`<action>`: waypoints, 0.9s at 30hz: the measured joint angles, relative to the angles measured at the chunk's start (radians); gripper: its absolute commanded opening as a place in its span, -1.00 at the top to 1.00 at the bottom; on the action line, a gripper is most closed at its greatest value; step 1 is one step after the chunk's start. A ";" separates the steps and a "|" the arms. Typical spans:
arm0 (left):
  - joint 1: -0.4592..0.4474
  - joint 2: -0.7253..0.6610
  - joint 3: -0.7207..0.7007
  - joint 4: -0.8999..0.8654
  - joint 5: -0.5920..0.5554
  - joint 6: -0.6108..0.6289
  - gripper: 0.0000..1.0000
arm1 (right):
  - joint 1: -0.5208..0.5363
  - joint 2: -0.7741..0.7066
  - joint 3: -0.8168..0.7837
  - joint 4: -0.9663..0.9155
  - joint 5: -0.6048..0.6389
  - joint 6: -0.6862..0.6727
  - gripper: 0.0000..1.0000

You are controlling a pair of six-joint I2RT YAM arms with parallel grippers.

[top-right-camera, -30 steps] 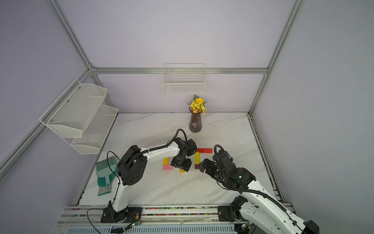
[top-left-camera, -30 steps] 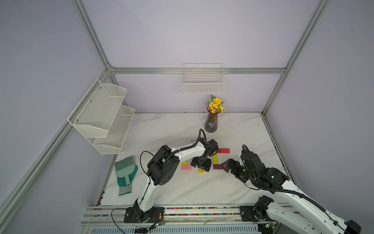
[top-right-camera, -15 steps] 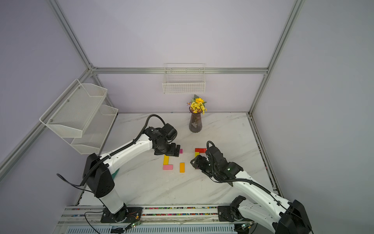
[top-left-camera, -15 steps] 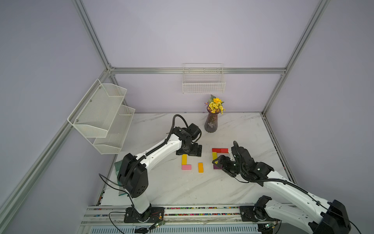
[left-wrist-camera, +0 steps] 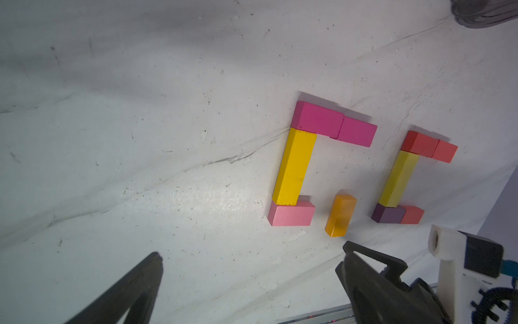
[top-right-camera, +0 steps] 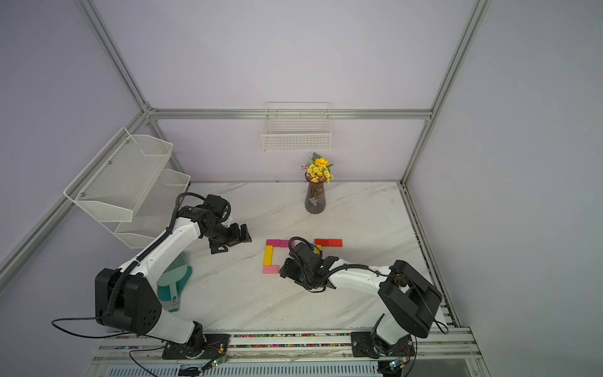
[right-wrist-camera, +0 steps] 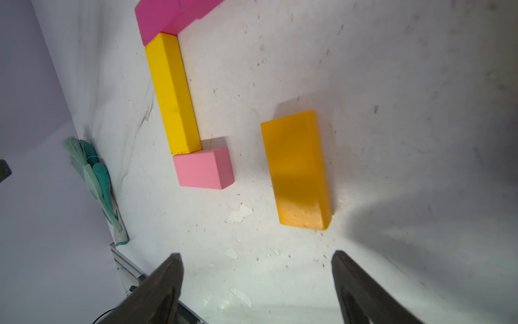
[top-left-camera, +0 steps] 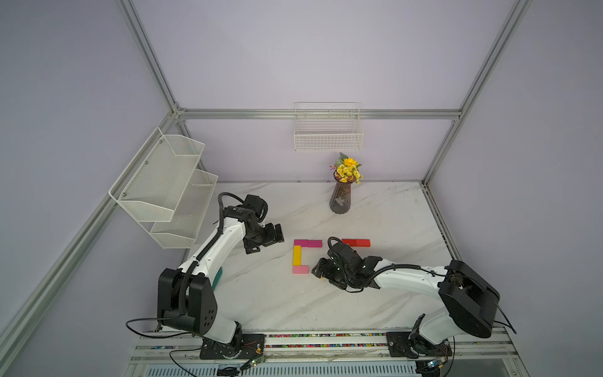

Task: Assemble the letter c with building blocks
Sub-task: Assemble the building block at the center of the board.

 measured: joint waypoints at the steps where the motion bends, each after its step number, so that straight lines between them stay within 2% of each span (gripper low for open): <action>1: 0.013 0.000 -0.003 0.000 0.011 0.010 -1.00 | 0.001 0.013 0.006 0.003 0.013 0.002 -0.70; 12: 0.077 0.000 -0.029 0.009 0.091 0.083 -1.00 | 0.002 0.073 0.049 0.004 0.124 0.019 -0.69; 20: 0.091 0.000 -0.044 0.018 0.122 0.096 -1.00 | 0.022 0.169 0.138 0.023 0.113 0.047 -0.67; 27: 0.097 0.000 -0.066 0.025 0.138 0.103 -1.00 | 0.036 0.166 0.116 0.101 0.075 0.114 -0.64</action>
